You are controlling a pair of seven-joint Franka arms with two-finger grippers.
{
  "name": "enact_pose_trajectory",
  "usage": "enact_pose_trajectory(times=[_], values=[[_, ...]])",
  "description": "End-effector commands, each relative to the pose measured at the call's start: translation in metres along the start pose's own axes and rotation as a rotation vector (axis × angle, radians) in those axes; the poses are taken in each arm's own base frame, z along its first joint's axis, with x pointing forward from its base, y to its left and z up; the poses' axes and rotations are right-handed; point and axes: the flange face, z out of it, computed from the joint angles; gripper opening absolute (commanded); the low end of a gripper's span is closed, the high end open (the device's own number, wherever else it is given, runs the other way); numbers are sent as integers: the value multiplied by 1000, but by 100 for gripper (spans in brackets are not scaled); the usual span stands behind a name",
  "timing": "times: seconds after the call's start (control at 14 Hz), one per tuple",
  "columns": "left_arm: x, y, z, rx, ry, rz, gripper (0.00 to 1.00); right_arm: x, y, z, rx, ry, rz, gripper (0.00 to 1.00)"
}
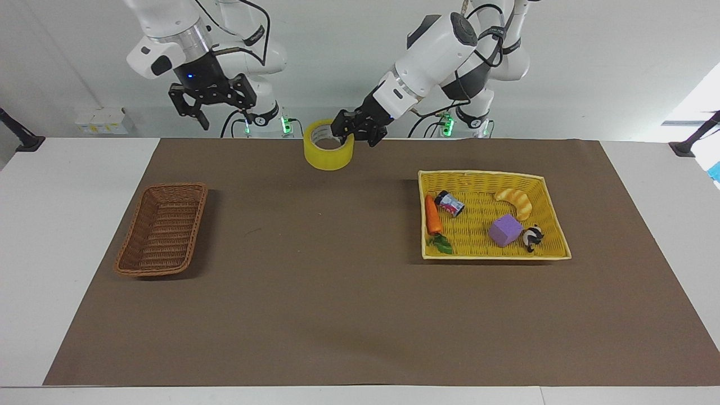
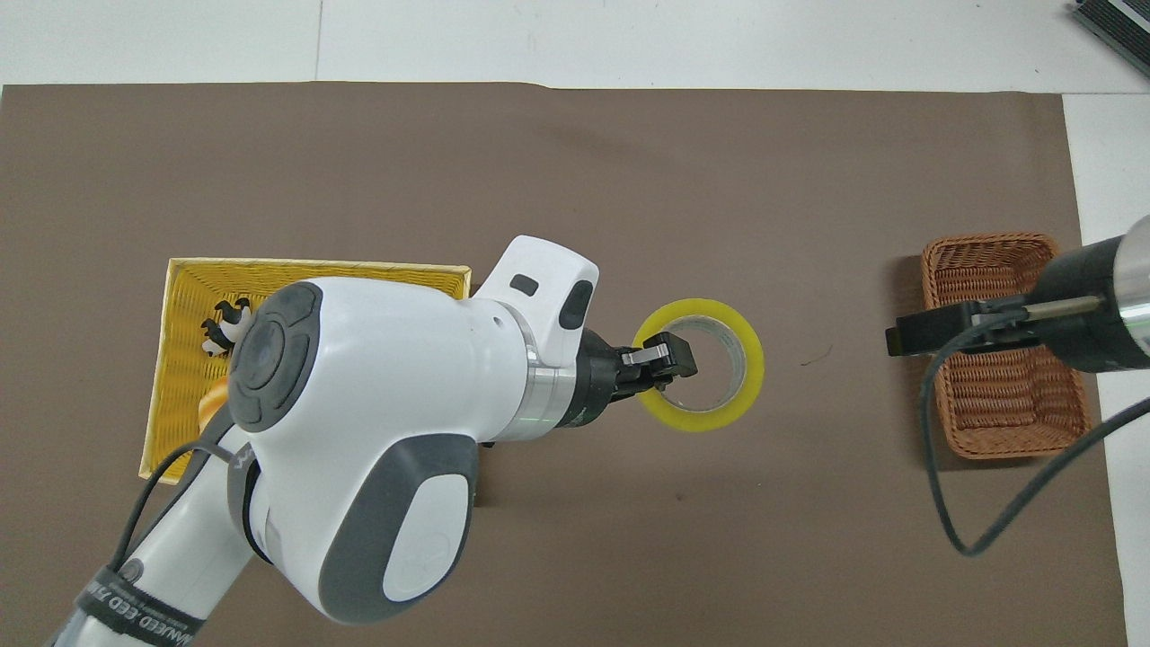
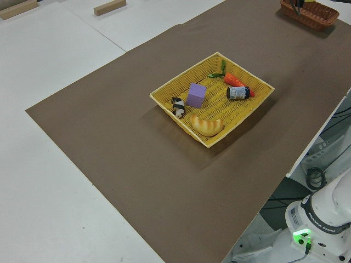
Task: Move tape to another basket
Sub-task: 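Grasp the tape roll rim with the right gripper beside the left gripper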
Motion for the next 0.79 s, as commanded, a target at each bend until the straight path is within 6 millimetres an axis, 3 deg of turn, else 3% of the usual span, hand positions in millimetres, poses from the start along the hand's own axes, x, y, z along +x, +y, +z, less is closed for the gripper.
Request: enact_pose_trajectory(times=[0.0,0.29,0.5,0.71], values=[[-7,-1,-9,-4,-15,2,0,6,-22,17,132,13,-30,100],[-7,3,-10,-30,-5,1,0,10,-39,54,286,-23,-116,100],[-6,6,-12,-56,-15,-4,0,10,-29,80,335,-34,-269,100],[-7,8,-16,-68,-7,-2,0,11,-26,93,346,-21,-256,100]])
